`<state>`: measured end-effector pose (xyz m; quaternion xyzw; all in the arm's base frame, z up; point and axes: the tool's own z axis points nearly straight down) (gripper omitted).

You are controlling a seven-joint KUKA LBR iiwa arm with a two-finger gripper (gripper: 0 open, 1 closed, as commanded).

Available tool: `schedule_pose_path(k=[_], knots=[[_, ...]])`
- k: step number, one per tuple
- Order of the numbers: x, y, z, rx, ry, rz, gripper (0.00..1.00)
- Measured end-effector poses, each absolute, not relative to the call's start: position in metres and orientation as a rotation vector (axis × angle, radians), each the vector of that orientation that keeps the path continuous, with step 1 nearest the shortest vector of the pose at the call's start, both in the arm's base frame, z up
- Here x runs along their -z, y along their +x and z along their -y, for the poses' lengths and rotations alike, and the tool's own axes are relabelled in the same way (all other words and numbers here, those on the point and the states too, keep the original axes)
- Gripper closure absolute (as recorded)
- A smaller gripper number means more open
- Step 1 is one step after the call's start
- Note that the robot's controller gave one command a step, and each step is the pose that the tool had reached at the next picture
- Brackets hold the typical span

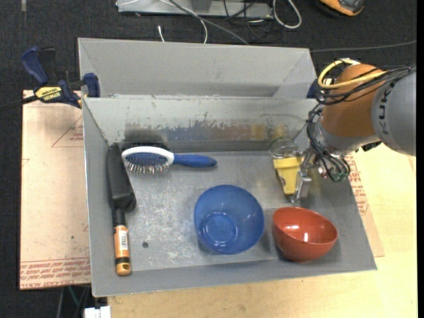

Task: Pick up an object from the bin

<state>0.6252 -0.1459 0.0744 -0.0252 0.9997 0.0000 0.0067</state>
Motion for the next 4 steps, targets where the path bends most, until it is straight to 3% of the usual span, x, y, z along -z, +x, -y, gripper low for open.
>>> schedule_pose_path(k=[2,4], knots=[[-0.133,0.624,0.145,-0.002,-0.079,-3.127,1.0],[-0.151,0.625,0.144,-0.002,-0.08,-3.126,1.0]])
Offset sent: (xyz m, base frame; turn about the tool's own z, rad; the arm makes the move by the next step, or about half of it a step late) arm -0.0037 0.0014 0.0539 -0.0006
